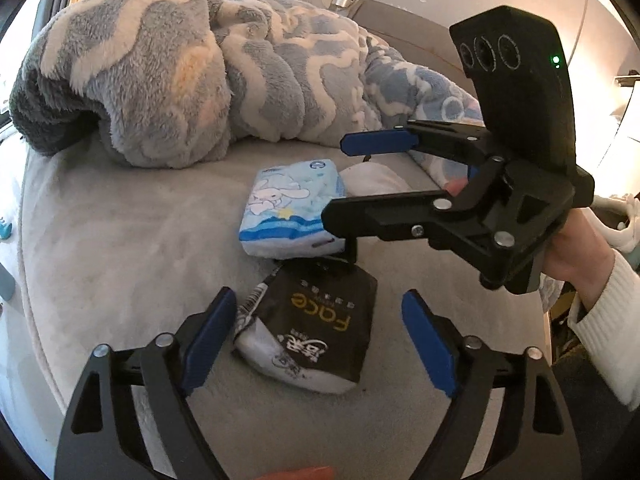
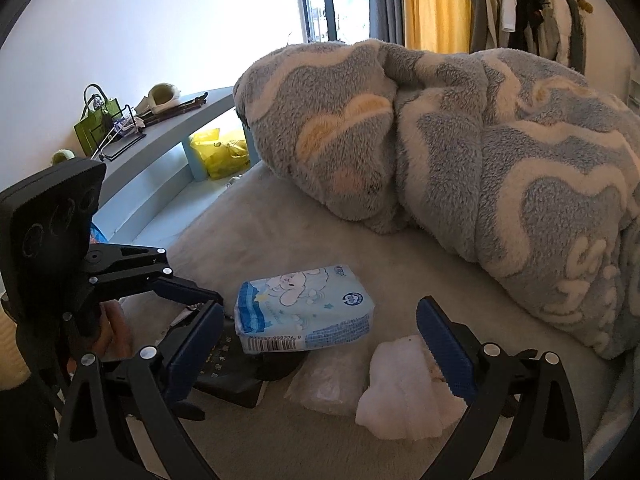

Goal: Collect trash
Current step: 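Grasp the blue tissue pack with right tool while left tool grasps the black Face bag, then carry both items to the black bin and open left tool over it, then open right tool over the bin to drop the tissue pack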

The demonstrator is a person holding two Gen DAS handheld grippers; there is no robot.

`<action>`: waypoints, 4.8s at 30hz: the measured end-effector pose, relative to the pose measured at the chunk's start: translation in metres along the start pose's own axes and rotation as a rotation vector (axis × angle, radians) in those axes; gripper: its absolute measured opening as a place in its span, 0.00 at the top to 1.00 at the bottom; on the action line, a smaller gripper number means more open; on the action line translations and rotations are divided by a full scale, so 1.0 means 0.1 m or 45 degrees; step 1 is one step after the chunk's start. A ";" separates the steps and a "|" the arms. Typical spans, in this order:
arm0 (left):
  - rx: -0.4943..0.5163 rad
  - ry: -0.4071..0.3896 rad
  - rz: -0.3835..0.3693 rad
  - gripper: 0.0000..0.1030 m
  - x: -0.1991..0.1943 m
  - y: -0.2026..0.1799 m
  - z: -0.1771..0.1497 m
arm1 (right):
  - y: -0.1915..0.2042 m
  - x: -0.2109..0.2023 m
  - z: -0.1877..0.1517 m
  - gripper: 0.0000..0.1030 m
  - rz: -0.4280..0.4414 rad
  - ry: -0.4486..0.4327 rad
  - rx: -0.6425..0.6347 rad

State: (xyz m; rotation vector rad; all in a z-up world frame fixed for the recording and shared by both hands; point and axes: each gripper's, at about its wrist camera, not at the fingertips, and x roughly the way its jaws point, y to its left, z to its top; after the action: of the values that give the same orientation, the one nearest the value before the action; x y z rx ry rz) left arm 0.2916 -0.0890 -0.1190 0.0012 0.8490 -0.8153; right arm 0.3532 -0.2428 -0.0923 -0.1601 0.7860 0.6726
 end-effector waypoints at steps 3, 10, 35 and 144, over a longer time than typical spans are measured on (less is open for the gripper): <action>-0.001 0.016 0.019 0.33 0.03 0.01 -0.01 | 0.00 0.04 0.03 0.05 0.009 0.001 0.001; -0.020 0.018 -0.001 0.41 -0.02 0.08 -0.04 | 0.09 0.20 0.07 0.05 0.001 0.054 -0.051; 0.015 0.029 -0.043 0.42 -0.33 0.05 -0.17 | 0.27 0.73 0.22 0.24 -0.199 0.233 -0.029; -0.705 -0.082 0.644 0.42 -3.29 1.40 -2.13 | 3.55 1.99 -0.04 0.26 0.073 0.486 0.020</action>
State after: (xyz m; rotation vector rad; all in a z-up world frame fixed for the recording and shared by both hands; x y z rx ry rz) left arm 0.1135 0.2859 -0.0869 -0.2864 0.9370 -0.0915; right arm 0.2346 0.1330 -0.1958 -0.2569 1.1656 0.6992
